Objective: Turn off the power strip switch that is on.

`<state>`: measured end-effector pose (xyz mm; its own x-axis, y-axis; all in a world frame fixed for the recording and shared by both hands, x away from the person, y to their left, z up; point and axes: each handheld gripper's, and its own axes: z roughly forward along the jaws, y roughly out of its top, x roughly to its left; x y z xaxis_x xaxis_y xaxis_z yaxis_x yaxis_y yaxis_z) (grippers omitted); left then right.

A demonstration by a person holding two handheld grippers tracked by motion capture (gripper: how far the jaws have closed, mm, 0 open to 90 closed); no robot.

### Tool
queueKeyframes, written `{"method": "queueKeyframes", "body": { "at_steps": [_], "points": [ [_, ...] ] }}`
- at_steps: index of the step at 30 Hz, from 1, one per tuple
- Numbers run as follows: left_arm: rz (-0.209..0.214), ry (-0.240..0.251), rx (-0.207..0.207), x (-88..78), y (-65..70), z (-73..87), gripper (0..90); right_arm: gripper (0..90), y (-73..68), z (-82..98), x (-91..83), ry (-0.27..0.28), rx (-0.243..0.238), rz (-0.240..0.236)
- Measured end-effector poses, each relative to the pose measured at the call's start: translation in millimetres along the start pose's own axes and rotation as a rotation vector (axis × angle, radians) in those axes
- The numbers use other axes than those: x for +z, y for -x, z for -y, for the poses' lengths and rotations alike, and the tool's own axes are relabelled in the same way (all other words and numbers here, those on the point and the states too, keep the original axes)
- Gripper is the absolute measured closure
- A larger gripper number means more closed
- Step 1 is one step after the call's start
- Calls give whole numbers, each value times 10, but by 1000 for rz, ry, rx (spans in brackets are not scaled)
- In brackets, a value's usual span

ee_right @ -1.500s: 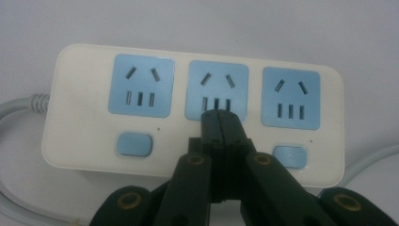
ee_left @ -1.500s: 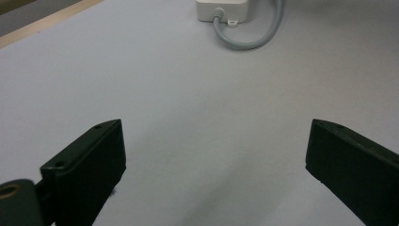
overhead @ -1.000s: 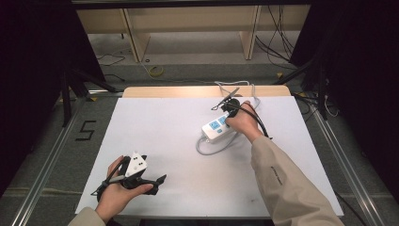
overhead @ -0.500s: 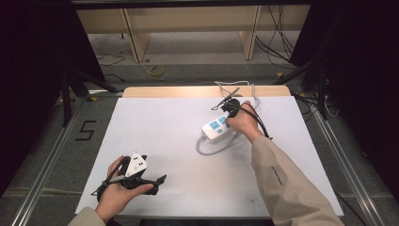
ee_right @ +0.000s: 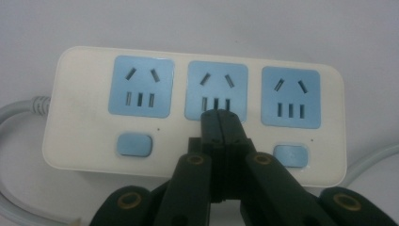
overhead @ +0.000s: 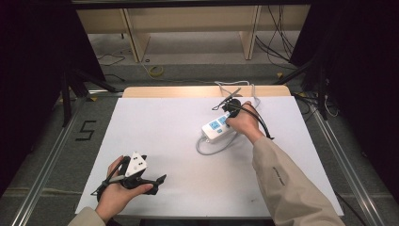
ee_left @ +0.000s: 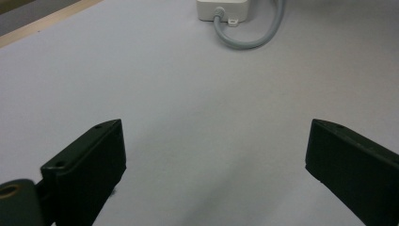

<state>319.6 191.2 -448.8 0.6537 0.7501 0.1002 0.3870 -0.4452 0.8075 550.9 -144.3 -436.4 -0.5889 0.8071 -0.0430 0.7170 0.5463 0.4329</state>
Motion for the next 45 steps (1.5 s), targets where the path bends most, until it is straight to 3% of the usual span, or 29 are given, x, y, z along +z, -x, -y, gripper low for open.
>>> {"method": "queueKeyframes", "body": {
  "at_steps": [37,45],
  "points": [
    [0,-3,0,0,-2,1,51,900,17,17,-7,11,9,-11],
    [0,-3,1,0,0,0,52,900,53,42,-48,34,8,-4]
  ]
}}
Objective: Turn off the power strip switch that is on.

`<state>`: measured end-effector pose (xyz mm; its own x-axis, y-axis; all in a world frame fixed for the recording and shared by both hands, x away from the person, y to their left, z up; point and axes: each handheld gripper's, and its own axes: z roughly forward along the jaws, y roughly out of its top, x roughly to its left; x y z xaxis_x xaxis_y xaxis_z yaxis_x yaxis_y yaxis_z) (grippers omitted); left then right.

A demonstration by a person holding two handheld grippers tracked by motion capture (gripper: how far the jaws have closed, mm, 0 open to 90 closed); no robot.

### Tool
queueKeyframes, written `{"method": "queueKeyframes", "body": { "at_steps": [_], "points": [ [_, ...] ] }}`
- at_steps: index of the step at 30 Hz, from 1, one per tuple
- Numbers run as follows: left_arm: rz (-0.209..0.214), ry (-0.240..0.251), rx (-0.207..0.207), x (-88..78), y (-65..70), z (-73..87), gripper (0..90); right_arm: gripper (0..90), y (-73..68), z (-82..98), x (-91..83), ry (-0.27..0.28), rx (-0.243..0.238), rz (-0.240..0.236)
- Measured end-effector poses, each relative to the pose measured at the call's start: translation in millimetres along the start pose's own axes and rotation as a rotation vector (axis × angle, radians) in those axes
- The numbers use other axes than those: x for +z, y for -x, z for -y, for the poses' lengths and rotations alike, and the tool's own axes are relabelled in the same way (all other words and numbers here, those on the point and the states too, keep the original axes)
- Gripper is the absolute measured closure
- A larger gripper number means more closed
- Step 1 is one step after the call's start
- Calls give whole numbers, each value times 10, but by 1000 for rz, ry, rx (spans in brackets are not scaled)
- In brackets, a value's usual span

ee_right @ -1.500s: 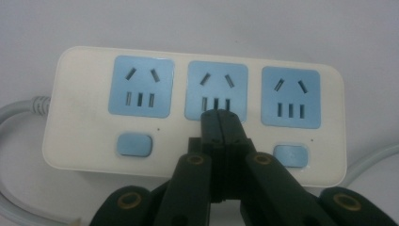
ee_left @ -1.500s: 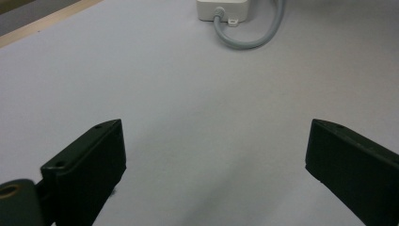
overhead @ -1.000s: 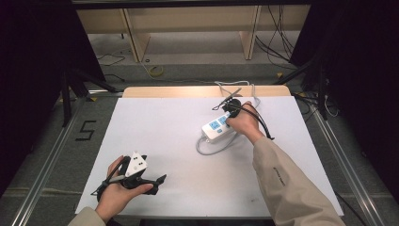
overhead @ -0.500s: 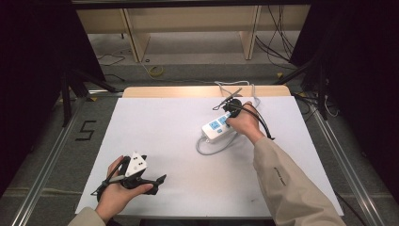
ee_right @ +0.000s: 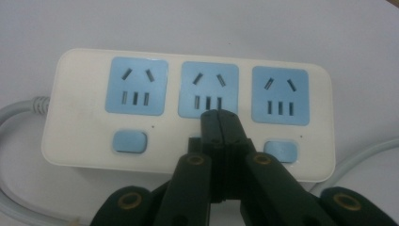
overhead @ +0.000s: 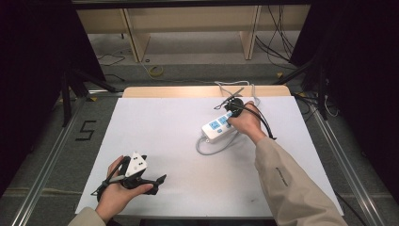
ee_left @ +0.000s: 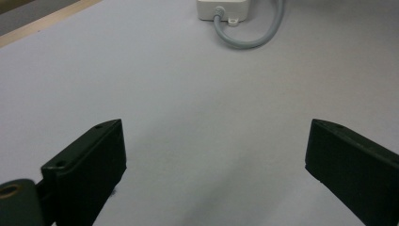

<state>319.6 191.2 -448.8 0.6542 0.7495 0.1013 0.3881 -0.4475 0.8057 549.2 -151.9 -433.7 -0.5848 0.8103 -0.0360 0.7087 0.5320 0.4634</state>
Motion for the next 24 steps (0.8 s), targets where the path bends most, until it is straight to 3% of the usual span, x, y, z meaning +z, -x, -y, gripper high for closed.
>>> {"method": "queueKeyframes", "body": {
  "at_steps": [5,6,24],
  "points": [
    [-1,0,-5,6,2,1,52,900,20,41,-30,41,5,-3],
    [-1,-1,-3,6,1,0,52,872,36,52,-55,67,6,-9],
    [-8,-2,-9,7,1,3,56,626,72,247,-310,152,2,-52]
  ]
}}
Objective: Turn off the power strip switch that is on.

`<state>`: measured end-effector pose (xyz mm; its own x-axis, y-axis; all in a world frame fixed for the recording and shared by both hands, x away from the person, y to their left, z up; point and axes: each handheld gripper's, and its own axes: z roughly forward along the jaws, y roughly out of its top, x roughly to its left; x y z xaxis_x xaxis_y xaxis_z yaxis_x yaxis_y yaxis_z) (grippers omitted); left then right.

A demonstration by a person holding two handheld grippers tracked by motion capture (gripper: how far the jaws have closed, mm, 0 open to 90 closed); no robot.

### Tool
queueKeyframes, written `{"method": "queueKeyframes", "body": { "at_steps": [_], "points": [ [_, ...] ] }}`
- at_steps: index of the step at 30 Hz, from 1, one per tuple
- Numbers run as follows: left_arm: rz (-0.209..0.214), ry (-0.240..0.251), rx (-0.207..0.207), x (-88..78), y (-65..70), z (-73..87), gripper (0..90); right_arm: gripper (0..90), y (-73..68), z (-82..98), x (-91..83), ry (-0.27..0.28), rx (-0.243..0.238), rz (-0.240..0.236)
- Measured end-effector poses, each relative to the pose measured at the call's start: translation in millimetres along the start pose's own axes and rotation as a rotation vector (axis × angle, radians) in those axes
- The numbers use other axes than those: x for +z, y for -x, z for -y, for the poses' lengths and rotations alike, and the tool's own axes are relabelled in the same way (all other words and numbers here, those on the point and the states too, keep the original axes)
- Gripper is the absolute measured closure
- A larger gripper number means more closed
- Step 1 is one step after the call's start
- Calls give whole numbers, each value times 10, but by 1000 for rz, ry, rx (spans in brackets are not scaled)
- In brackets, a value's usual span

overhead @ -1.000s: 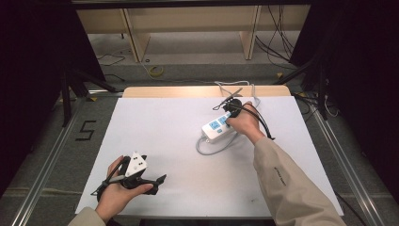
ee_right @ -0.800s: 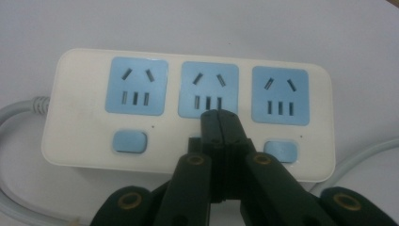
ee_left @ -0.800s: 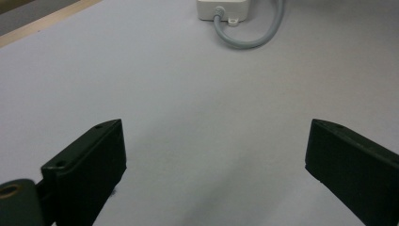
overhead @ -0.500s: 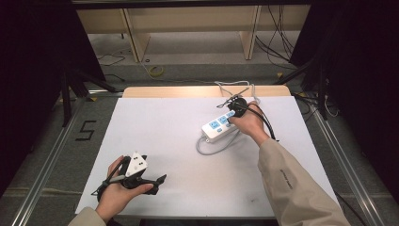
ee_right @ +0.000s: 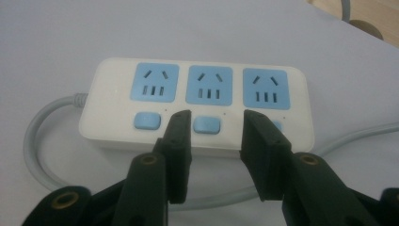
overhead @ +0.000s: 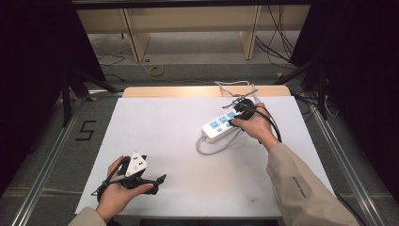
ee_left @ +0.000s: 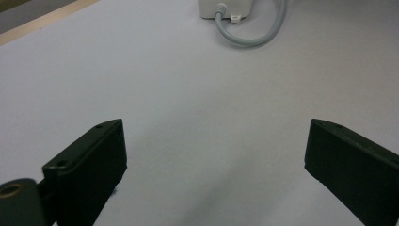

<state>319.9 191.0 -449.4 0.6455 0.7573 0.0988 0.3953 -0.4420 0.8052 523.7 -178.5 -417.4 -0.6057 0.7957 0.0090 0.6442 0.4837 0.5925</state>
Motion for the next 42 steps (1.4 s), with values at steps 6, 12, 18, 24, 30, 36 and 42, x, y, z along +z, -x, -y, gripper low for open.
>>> {"method": "queueKeyframes", "body": {
  "at_steps": [6,12,18,24,30,36,42],
  "points": [
    [0,-4,-5,-1,-9,7,56,539,-11,89,-132,42,-6,-9],
    [-2,-7,-6,1,-11,10,56,479,-26,222,-284,87,-15,-16],
    [-3,-9,-8,2,-12,12,56,424,-68,368,-441,120,-17,-44],
    [-5,-11,-7,2,-11,13,56,387,-107,554,-574,134,-11,-59],
    [-6,-15,-7,6,-7,15,55,365,-154,767,-664,146,-12,-67],
    [-6,-20,-9,10,-10,17,55,348,-182,1014,-768,183,2,-80],
    [-8,-24,-7,14,-8,19,55,346,-214,1283,-853,223,-3,-81]
  ]
}}
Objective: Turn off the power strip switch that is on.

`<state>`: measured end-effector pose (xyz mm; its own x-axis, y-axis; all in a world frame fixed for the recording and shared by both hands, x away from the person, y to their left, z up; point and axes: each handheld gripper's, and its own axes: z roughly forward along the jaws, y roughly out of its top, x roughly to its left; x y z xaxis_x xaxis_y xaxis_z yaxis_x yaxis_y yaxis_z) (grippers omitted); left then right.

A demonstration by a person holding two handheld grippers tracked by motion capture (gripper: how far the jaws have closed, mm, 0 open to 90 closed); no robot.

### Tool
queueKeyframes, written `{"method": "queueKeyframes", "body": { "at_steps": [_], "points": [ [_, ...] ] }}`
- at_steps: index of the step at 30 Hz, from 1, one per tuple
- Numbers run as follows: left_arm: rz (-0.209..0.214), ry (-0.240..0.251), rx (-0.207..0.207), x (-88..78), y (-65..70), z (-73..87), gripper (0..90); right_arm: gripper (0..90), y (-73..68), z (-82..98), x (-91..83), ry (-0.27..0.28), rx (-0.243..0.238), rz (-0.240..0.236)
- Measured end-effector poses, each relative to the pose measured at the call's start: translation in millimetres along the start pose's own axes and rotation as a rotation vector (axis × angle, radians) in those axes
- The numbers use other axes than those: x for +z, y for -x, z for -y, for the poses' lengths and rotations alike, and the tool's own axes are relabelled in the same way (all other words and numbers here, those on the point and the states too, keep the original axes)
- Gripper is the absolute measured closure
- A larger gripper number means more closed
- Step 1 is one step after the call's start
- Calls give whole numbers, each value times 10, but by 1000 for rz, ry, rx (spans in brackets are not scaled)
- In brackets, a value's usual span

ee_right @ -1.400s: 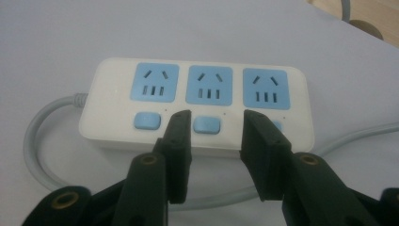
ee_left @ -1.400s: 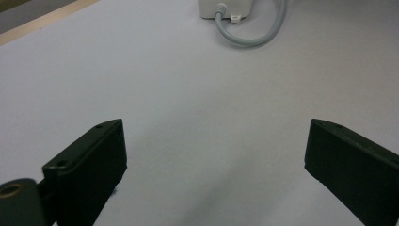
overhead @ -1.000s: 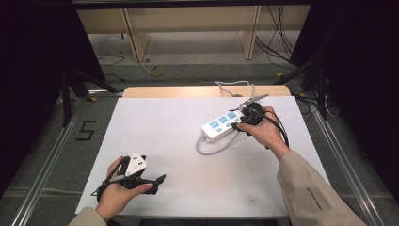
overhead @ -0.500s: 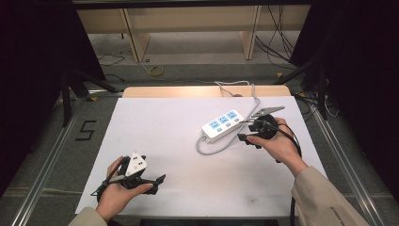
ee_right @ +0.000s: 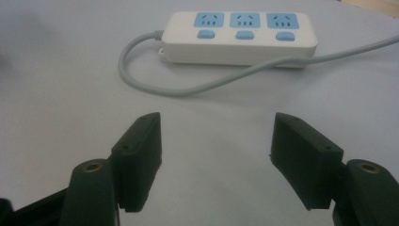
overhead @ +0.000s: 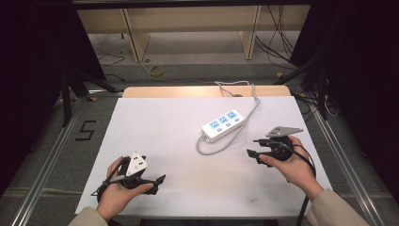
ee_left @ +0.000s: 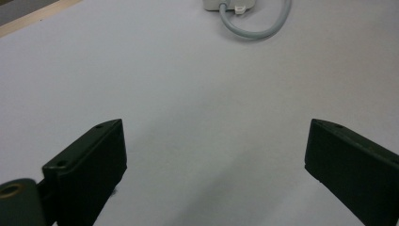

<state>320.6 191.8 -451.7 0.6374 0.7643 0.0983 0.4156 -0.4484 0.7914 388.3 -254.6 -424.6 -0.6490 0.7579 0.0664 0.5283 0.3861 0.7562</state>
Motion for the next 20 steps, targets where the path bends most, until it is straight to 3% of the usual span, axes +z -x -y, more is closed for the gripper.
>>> {"method": "queueKeyframes", "body": {
  "at_steps": [9,16,20],
  "points": [
    [-2,0,2,-6,-4,-1,55,345,-49,309,-146,71,27,-23],
    [10,-9,10,2,-1,1,55,332,-72,362,-165,79,29,-28],
    [41,-4,-16,32,21,-12,52,326,-72,373,-176,87,33,-26]
  ]
}}
